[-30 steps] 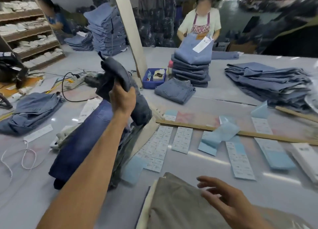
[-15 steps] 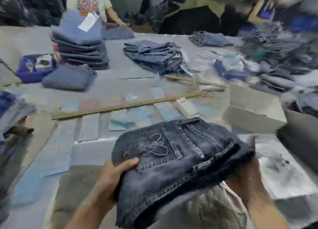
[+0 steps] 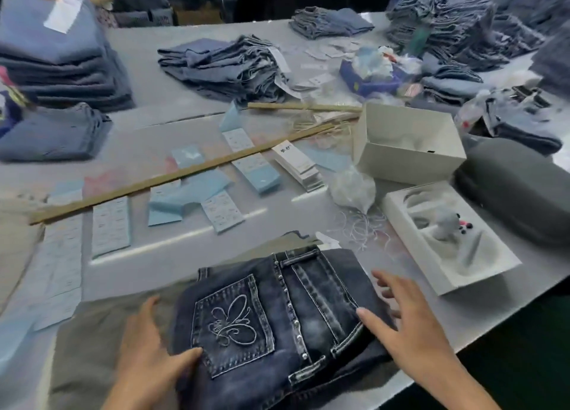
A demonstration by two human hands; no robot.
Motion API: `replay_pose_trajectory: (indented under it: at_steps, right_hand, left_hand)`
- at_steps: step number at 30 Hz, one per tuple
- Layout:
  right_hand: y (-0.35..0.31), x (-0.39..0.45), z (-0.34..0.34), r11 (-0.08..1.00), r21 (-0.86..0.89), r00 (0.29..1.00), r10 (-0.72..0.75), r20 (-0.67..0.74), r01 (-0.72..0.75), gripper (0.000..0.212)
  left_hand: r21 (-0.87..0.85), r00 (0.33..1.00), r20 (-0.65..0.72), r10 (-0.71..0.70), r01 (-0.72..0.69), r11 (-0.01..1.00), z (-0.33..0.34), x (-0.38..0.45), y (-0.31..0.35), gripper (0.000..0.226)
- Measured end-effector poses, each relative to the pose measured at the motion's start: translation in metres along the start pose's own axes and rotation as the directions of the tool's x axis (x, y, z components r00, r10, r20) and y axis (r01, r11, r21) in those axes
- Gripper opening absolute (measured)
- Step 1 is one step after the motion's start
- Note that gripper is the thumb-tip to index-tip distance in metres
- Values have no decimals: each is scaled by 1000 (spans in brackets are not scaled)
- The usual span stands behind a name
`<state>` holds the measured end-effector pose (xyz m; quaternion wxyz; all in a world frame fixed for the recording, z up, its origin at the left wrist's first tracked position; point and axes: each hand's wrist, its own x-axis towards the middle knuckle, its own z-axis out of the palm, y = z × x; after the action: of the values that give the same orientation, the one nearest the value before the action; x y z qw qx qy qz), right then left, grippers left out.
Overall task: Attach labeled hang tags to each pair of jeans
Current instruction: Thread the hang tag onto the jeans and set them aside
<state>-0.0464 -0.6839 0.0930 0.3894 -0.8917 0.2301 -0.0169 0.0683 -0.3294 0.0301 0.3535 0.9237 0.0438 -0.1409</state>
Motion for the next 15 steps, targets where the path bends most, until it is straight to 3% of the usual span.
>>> replay_pose_trajectory:
  at_steps: [2, 5, 7, 9, 10, 13, 15]
  right_hand:
    - [-12, 4, 2, 977, -203, 997, -74, -27, 67, 46]
    - [-38, 7, 13, 899, -423, 993, -110, 41, 117, 26]
    - [-52, 2, 25, 919, -322, 973, -230, 30, 228, 14]
    - [-58, -7, 37, 956, -178, 972, -233, 21, 233, 22]
    - [-56, -9, 41, 961, -187, 979, -204, 7, 202, 36]
    - [-50, -9, 43, 949, -313, 999, -47, -25, 37, 70]
    - [-54, -11, 43, 936, -350, 998, -55, -11, 48, 69]
  left_hand:
    - [11, 966, -84, 246, -246, 969, 8, 6, 30, 77]
    - [-197, 934, 9, 356, -348, 917, 29, 11, 98, 25]
    - [-269, 925, 115, 361, -321, 908, 47, 14, 136, 55]
    - [-250, 917, 195, 347, -295, 922, 66, 17, 161, 90]
    - [-192, 916, 229, 328, -288, 938, 75, 20, 169, 97]
    - [174, 922, 264, 283, -334, 926, 92, 24, 185, 91]
    - [220, 920, 260, 294, -353, 909, 94, 24, 193, 55]
